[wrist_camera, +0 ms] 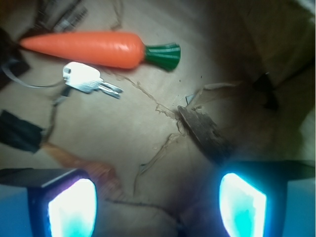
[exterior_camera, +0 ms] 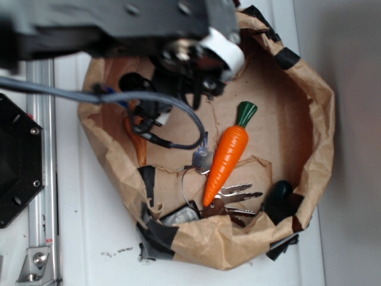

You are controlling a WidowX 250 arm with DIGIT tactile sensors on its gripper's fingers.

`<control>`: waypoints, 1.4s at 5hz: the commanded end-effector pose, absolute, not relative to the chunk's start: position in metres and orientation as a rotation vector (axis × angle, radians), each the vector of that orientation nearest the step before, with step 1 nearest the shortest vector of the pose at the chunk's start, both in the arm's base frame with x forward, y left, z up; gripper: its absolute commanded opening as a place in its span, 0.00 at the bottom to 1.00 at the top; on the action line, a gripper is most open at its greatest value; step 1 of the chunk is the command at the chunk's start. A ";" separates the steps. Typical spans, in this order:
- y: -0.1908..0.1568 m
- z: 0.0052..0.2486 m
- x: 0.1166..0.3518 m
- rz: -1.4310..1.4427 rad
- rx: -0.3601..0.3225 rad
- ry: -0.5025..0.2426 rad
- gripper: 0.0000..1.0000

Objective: Grab the wood chip.

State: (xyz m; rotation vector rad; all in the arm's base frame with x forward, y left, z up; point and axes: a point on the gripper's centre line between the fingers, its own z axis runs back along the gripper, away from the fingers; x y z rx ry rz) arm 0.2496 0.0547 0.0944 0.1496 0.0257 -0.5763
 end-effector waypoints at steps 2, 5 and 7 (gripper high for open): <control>0.045 0.048 0.285 -0.629 0.190 -0.016 1.00; 0.077 0.077 0.263 -0.618 0.155 -0.084 1.00; 0.094 0.083 0.255 -0.623 0.140 -0.087 1.00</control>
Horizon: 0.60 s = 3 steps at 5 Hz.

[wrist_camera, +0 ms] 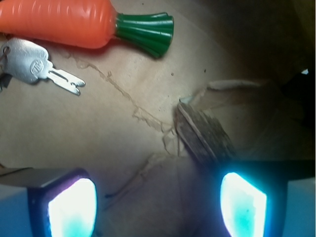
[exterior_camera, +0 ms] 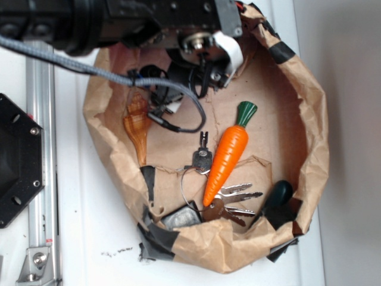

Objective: Grab the wood chip.

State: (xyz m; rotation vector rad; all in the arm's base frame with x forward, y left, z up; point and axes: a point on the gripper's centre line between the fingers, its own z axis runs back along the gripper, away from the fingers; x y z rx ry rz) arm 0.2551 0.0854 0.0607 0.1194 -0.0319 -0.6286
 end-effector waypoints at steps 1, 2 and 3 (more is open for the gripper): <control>0.093 0.089 0.255 -0.622 0.147 -0.097 1.00; 0.090 0.082 0.266 -0.643 0.172 -0.096 1.00; 0.091 0.071 0.275 -0.670 0.222 -0.109 1.00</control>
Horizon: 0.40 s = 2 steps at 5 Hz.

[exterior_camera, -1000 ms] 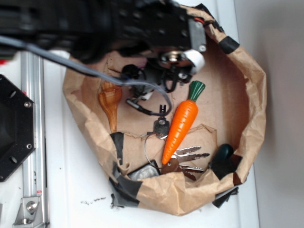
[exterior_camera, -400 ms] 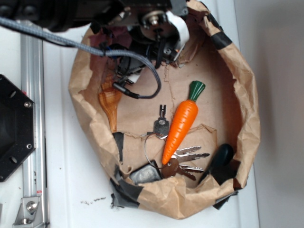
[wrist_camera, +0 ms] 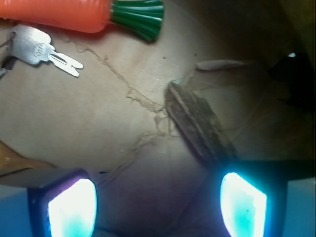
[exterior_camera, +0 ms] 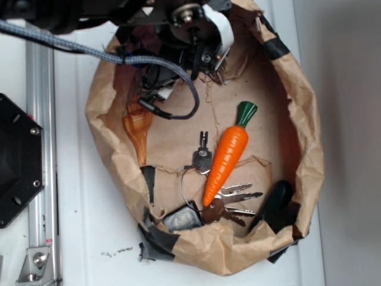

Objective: Grab the wood chip.

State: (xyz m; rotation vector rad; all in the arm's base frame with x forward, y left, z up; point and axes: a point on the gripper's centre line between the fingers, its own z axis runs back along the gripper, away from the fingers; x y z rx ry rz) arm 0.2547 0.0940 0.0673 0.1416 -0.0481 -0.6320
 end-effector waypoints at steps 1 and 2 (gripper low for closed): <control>0.097 0.063 0.278 -0.668 0.230 -0.110 1.00; 0.094 0.055 0.283 -0.683 0.209 -0.107 1.00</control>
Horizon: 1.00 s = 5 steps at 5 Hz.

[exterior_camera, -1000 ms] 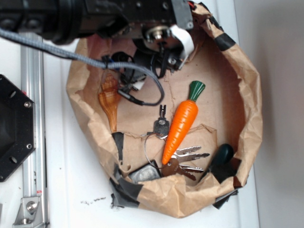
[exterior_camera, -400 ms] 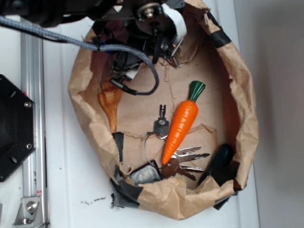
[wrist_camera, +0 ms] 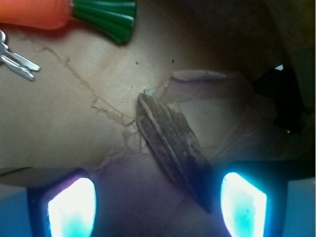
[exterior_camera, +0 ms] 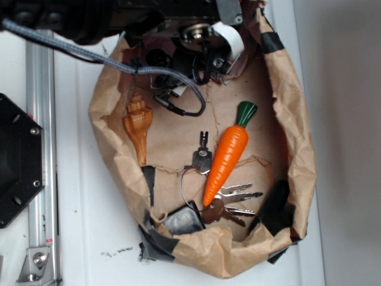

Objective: Grab the wood chip.

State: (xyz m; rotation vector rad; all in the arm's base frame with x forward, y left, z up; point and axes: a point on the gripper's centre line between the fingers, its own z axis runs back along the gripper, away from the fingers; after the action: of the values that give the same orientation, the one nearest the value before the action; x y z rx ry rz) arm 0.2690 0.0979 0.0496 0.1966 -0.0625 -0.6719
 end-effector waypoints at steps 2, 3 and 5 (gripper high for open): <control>0.086 0.043 0.282 -0.697 0.199 -0.084 1.00; 0.088 0.031 0.283 -0.698 0.179 -0.061 1.00; 0.087 0.023 0.284 -0.699 0.172 -0.048 1.00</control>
State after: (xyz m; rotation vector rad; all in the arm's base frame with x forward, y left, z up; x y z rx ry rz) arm 0.2768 0.0921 0.0171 0.1555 -0.0141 -0.6935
